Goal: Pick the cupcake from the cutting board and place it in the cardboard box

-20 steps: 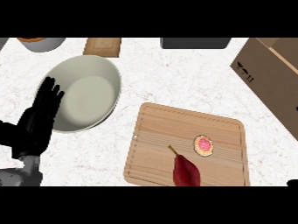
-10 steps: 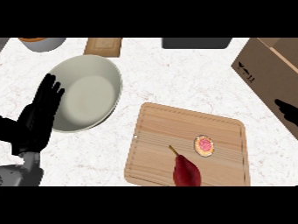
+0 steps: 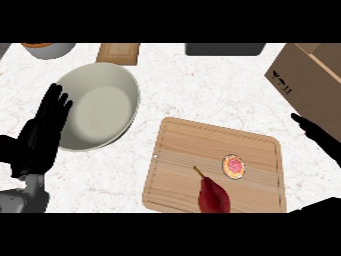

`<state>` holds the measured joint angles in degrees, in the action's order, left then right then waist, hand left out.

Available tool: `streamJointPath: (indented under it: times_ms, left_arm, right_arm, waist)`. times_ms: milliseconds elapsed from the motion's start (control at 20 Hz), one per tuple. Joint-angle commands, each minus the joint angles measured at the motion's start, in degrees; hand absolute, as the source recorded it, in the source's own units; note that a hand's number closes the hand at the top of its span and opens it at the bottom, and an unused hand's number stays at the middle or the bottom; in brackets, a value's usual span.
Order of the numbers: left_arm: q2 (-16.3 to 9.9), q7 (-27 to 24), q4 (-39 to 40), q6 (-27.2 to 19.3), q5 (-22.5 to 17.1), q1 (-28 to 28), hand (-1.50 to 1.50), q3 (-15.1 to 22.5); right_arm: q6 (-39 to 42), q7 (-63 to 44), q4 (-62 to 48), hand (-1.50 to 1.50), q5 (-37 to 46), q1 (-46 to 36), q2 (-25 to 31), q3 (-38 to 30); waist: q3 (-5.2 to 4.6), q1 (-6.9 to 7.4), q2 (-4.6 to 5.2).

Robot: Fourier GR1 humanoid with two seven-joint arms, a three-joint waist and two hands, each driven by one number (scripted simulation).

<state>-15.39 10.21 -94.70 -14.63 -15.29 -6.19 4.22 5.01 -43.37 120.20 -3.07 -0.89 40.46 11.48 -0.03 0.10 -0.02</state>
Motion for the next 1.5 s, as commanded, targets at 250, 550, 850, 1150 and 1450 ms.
streamJointPath:
  times_ms: [250,550,850,1150,1450]
  left_arm:
    - [3.5,-1.4,2.0,0.9,3.3,-0.7,0.0,-0.8]
    - [3.0,0.8,1.0,4.0,2.9,-0.4,0.0,-3.6]
    - [2.5,4.2,-7.2,5.4,2.9,4.6,0.0,-5.2]
    - [5.3,5.3,-3.2,4.4,5.5,-0.8,0.0,-4.5]
    - [8.8,0.3,0.8,3.9,8.0,-0.8,0.0,-3.5]
  right_arm:
    - [-0.2,0.0,-6.0,-1.5,13.2,-1.3,-12.6,6.2]
    - [3.1,-3.6,-5.1,-1.5,16.3,-2.8,-17.3,4.2]
    - [6.1,4.4,-7.9,-1.5,17.4,1.7,-19.0,1.0]
    - [6.9,3.6,-12.7,-1.5,23.1,-1.7,-23.9,2.8]
    - [6.0,3.5,-11.9,-1.5,29.2,1.8,-26.1,5.5]
  waist:
    - [0.02,-0.1,0.02]
    - [0.02,-0.07,-0.01]
    - [0.04,-0.01,-0.05]
    - [0.03,-0.08,-0.01]
    - [0.02,-0.25,0.0]
